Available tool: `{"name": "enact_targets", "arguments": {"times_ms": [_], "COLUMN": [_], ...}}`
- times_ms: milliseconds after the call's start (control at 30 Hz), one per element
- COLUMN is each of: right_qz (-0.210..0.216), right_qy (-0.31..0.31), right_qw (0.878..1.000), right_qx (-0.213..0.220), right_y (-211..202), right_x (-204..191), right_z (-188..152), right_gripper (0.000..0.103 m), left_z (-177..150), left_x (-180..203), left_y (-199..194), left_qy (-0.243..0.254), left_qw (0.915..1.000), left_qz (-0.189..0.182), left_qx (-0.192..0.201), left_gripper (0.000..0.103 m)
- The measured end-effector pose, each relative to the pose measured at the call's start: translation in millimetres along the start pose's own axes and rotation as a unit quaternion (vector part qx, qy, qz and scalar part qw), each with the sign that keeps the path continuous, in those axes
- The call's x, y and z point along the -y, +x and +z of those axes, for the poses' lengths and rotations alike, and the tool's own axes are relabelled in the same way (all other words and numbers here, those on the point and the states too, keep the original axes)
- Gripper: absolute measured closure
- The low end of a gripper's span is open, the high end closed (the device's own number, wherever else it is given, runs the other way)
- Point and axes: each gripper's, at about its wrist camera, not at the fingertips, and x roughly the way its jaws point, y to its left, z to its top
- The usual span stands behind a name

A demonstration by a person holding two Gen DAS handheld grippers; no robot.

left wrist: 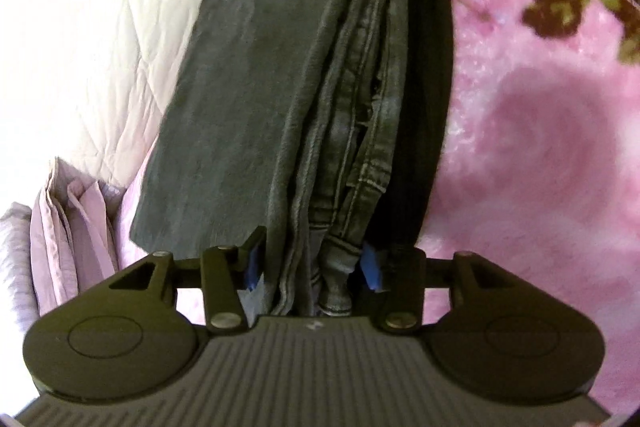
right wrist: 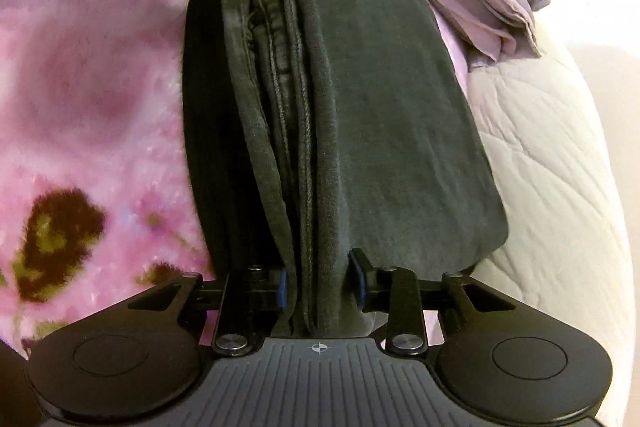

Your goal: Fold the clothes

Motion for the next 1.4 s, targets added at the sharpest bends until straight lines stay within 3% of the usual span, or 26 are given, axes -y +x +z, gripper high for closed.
{"name": "enact_targets", "arguments": {"times_ms": [100, 200, 267, 367, 467, 533, 600, 667, 733, 833, 900, 1033, 1100, 1167, 1267, 1400], "right_qz": [0.029, 0.058, 0.077, 0.105, 0.116, 0.136, 0.166, 0.202, 0.218, 0.209, 0.174, 0.113, 0.124, 0.154, 0.173, 0.137], "right_qy": [0.075, 0.149, 0.198, 0.271, 0.349, 0.386, 0.396, 0.371, 0.345, 0.355, 0.374, 0.411, 0.435, 0.463, 0.491, 0.486], "right_qw": [0.997, 0.987, 0.977, 0.957, 0.928, 0.911, 0.902, 0.906, 0.913, 0.911, 0.91, 0.904, 0.892, 0.873, 0.854, 0.863], "right_qx": [0.007, 0.014, 0.018, 0.025, 0.054, 0.055, 0.036, 0.009, 0.011, 0.026, 0.035, 0.043, 0.02, 0.0, 0.0, 0.019], "right_y": [-20, -41, -54, -75, -71, -52, -30, -4, 1, -7, 1, 33, 72, 108, 120, 82], "right_x": [18, 36, 48, 67, 93, 101, 92, 81, 86, 119, 148, 202, 217, 223, 233, 229], "right_z": [-1, -1, -1, -2, 2, 2, -7, -7, -7, -11, -17, -28, -36, -47, -56, -51], "right_gripper": [0.066, 0.065, 0.065, 0.065, 0.065, 0.065, 0.066, 0.066, 0.065, 0.065, 0.065, 0.065, 0.065, 0.065, 0.066, 0.065], "left_z": [-8, -15, -10, 1, 28, 32, 30, 32, 39, 45, 49, 54, 52, 52, 50, 42], "left_x": [-9, -32, -53, -88, -117, -110, -91, -79, -87, -115, -140, -181, -186, -183, -190, -185], "left_y": [-18, -41, -58, -72, -51, -26, -5, 3, 3, -4, 4, 50, 80, 94, 90, 44], "left_qy": [-0.024, -0.103, -0.17, -0.255, -0.318, -0.317, -0.29, -0.27, -0.267, -0.28, -0.298, -0.347, -0.362, -0.349, -0.357, -0.362], "left_qw": [0.9996, 0.9936, 0.9832, 0.9653, 0.9465, 0.9461, 0.9518, 0.9564, 0.9567, 0.9558, 0.9517, 0.9349, 0.9268, 0.9318, 0.9278, 0.9275], "left_qz": [-0.014, -0.046, -0.064, -0.04, -0.038, -0.066, -0.1, -0.11, -0.114, -0.089, -0.073, -0.066, -0.085, -0.082, -0.09, -0.072], "left_qx": [-0.004, 0.001, 0.016, 0.04, 0.036, 0.016, -0.01, -0.019, -0.027, -0.016, -0.017, -0.037, -0.055, -0.055, -0.061, -0.062], "left_gripper": [0.058, 0.059, 0.06, 0.06, 0.065, 0.065, 0.073, 0.073, 0.073, 0.073, 0.073, 0.073, 0.072, 0.071, 0.068, 0.073]}}
